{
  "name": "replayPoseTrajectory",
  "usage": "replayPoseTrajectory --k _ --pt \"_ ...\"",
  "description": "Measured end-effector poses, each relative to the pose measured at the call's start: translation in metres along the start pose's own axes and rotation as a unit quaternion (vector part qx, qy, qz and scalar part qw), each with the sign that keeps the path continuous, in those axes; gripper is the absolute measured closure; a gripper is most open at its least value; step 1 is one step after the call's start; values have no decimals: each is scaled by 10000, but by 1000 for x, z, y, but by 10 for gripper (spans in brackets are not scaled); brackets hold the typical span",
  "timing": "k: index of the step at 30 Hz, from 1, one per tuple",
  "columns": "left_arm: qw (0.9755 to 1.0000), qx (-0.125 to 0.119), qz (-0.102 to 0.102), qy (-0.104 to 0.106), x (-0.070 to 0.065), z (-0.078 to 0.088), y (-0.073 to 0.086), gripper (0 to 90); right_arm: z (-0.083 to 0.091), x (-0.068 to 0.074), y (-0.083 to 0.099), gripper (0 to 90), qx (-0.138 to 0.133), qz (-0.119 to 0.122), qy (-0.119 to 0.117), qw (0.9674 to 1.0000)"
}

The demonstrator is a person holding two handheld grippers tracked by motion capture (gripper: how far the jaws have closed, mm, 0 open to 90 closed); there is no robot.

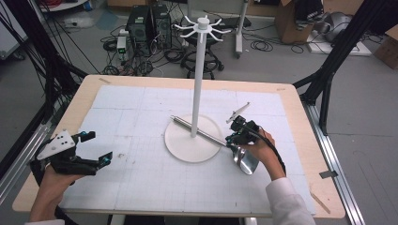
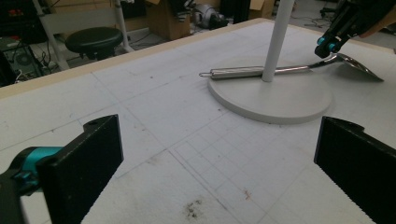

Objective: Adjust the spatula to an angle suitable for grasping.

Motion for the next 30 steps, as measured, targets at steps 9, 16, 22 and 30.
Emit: replayPoseTrajectory --k 9,16,22,30 --pt "10000 50 14 -17 0 0 3 18 -8 -5 6 896 175 -91 -74 9998" --pt "10000 58 8 -24 0 0 3 17 -12 -5 11 896 250 -67 -141 9996" --pt "10000 51 18 -36 1 1 3 18 -9 -7 13 896 184 -117 -131 9997" --pt "10000 37 11 -45 1 1 3 18 -7 -7 15 896 237 -85 -167 9995"
Point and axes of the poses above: each handheld gripper's, and its own axes: z roughly backward along the jaws, y roughly out of its underside, x roughly to its left, the point moved 5 cm from there along -z, roughly forward along the jaws, and after that the axes turned 5 degrees about y, right-handed, at the moved point
